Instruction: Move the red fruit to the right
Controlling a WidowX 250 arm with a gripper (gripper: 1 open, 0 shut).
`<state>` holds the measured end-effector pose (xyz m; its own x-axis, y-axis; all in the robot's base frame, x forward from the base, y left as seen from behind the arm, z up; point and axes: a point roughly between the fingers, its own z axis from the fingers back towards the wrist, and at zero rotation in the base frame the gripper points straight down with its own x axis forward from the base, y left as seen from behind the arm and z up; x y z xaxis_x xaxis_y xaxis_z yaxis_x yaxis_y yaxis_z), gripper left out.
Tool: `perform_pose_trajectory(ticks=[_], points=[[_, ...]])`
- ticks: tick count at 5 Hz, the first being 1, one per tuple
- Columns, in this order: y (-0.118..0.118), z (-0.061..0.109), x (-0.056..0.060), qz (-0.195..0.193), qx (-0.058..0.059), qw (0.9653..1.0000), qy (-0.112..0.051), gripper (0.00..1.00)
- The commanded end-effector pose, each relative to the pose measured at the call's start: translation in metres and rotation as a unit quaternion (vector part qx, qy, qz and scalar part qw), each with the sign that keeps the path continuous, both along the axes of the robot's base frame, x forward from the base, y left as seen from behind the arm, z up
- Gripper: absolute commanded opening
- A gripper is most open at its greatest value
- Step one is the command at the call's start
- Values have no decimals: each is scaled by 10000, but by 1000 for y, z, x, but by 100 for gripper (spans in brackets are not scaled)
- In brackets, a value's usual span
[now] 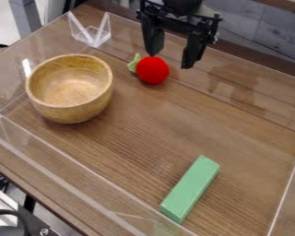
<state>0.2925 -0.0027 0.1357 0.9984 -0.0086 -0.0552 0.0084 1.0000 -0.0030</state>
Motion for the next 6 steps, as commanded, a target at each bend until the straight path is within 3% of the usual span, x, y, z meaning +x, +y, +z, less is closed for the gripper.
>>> perform_pose_trajectory(ticks=[1, 3, 5, 6], points=[[18, -7, 5, 153, -23, 9999, -29, 100], [39, -11, 11, -532, -178, 9983, -123, 100], [61, -25, 14, -188, -380, 9983, -395, 100], [67, -30, 16, 49, -417, 9974, -591, 100]])
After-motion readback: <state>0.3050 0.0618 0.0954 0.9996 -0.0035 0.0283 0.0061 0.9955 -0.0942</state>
